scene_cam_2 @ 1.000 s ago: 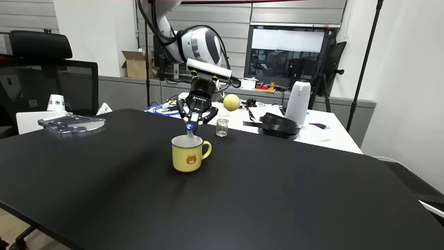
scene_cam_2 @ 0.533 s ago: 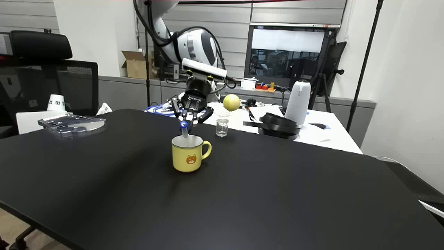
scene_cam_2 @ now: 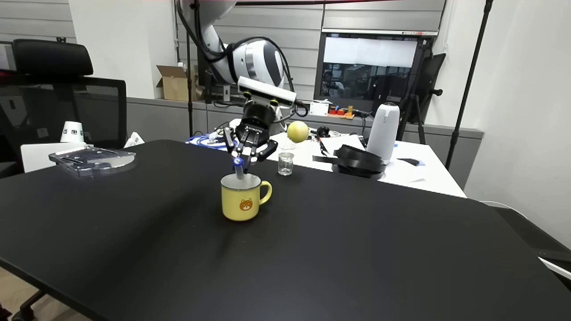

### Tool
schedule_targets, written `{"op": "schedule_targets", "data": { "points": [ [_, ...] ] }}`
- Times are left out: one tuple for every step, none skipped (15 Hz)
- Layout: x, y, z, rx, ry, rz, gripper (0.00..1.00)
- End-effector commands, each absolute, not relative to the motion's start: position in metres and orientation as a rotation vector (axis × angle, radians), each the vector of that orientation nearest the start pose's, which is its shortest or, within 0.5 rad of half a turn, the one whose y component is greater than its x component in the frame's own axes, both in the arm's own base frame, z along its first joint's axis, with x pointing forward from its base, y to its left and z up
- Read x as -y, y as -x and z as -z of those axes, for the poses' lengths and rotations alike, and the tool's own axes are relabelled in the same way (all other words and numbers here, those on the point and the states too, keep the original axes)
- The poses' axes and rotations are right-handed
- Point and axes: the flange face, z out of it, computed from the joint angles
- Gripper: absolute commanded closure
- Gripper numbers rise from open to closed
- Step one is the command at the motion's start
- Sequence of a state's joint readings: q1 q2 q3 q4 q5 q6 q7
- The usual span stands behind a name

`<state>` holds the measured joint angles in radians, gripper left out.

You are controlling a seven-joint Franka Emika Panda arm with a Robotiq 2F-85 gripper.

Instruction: Put the marker in the mug

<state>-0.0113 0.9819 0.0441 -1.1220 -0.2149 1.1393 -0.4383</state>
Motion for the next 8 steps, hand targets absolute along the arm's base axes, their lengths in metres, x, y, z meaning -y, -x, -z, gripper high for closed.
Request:
{"op": "schedule_targets", "data": {
  "points": [
    [0.0296, -0.6443, -0.1802, 0.612, 2.628, -1.474, 0.49],
    [0.0326, -0.644, -0.1783, 0.615, 2.615, -1.468, 0.41],
    [0.0353, -0.6437, -0.177, 0.611, 2.603, -1.46, 0.34],
    [0.0375, -0.644, -0.1762, 0.591, 2.598, -1.448, 0.27],
    [0.0386, -0.6442, -0.1754, 0.591, 2.592, -1.44, 0.2],
    [0.0385, -0.6443, -0.1754, 0.599, 2.592, -1.436, 0.14],
    [0.0372, -0.6449, -0.1767, 0.626, 2.604, -1.437, 0.07],
    [0.0354, -0.645, -0.1791, 0.64, 2.624, -1.451, 0.02]
  ]
}}
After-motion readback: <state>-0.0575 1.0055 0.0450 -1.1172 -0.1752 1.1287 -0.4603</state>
